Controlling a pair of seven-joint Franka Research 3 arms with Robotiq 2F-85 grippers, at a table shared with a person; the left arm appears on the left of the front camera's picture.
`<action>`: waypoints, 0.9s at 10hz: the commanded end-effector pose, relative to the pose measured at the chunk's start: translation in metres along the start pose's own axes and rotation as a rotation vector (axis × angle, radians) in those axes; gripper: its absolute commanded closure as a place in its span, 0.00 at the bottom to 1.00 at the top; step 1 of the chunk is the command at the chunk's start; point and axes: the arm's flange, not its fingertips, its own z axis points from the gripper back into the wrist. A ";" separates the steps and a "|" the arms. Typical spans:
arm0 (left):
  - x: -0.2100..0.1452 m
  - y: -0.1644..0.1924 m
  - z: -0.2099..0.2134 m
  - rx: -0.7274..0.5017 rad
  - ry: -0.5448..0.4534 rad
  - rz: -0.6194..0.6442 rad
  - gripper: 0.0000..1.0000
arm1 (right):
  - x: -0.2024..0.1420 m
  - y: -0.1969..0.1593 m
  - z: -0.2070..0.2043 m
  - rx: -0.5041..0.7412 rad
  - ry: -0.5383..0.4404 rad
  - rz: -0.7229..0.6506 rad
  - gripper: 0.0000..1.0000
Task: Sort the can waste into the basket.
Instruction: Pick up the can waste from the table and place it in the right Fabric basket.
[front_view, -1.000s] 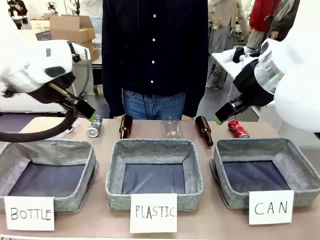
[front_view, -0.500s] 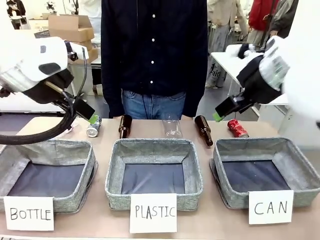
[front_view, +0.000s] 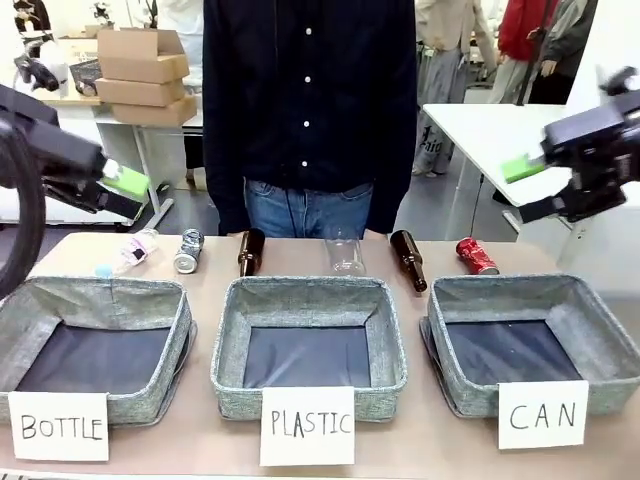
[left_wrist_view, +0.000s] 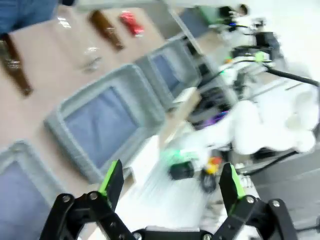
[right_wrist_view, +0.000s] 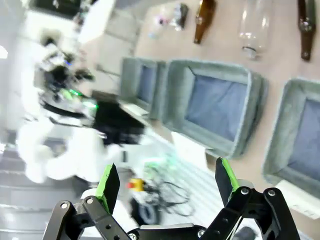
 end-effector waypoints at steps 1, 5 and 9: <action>-0.011 0.018 -0.005 -0.117 -0.081 0.161 0.00 | -0.010 -0.032 -0.005 0.025 -0.060 -0.116 0.00; -0.002 0.021 0.008 -0.149 -0.088 0.153 0.00 | 0.008 -0.029 0.016 0.020 -0.067 -0.131 0.00; -0.002 0.021 0.008 -0.149 -0.088 0.153 0.00 | 0.008 -0.029 0.016 0.020 -0.067 -0.131 0.00</action>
